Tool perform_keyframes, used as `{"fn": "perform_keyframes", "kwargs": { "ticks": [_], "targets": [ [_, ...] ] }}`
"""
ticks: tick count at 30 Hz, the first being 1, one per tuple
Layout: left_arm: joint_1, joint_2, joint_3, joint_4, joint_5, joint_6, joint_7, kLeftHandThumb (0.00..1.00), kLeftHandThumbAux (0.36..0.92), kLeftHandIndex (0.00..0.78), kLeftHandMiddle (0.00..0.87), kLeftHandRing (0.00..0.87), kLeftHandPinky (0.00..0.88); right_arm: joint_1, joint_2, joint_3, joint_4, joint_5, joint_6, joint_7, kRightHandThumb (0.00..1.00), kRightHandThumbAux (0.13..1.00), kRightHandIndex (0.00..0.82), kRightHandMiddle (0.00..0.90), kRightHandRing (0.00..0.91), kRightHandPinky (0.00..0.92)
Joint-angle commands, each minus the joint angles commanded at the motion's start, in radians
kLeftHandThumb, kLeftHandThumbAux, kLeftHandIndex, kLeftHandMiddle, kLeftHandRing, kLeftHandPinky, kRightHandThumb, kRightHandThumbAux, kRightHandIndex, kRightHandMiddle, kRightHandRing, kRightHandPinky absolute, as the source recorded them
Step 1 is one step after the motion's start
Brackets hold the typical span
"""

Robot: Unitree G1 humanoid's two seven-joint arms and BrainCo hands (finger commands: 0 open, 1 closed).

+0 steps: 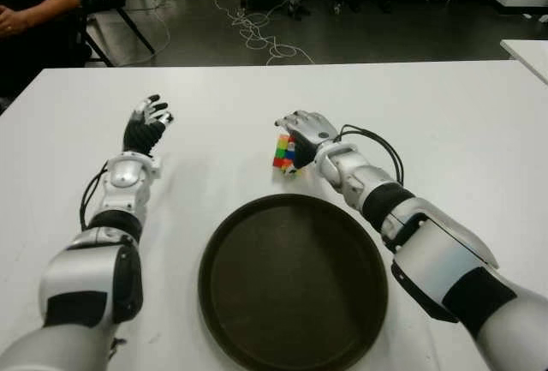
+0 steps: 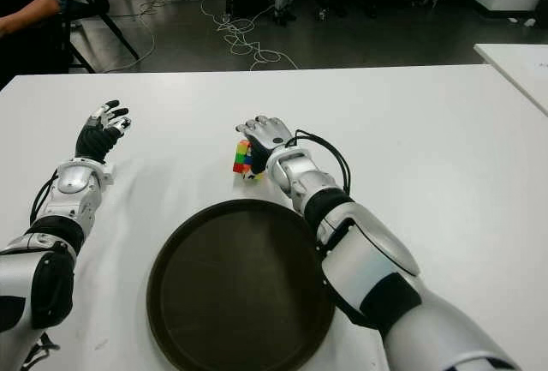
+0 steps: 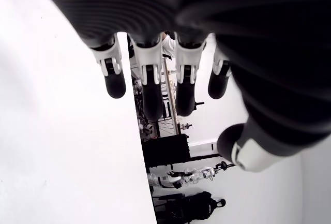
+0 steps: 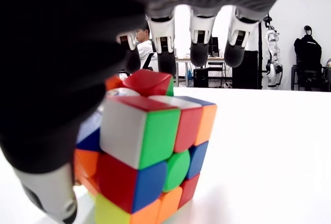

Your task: Pick up the Rubik's Cube and put it in the plate

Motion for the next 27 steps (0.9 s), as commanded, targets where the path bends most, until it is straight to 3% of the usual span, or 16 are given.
{"fn": "perform_keyframes", "kwargs": {
  "ticks": [17,27],
  "targets": [
    [0.0,0.002,-0.004,0.0,0.004,0.002,-0.001,0.154,0.635,0.093,0.175,0.146,0.099,-0.007,-0.006,-0.009,-0.013,0.008,0.001,0.008,0.0,0.762,0.035,0.012,0.03,0.091],
    [-0.001,0.006,-0.01,0.001,0.01,0.001,0.004,0.149,0.641,0.113,0.2,0.173,0.12,-0.003,-0.008,-0.014,-0.018,0.015,-0.035,0.023,0.0,0.765,0.034,0.01,0.018,0.064]
  ]
}}
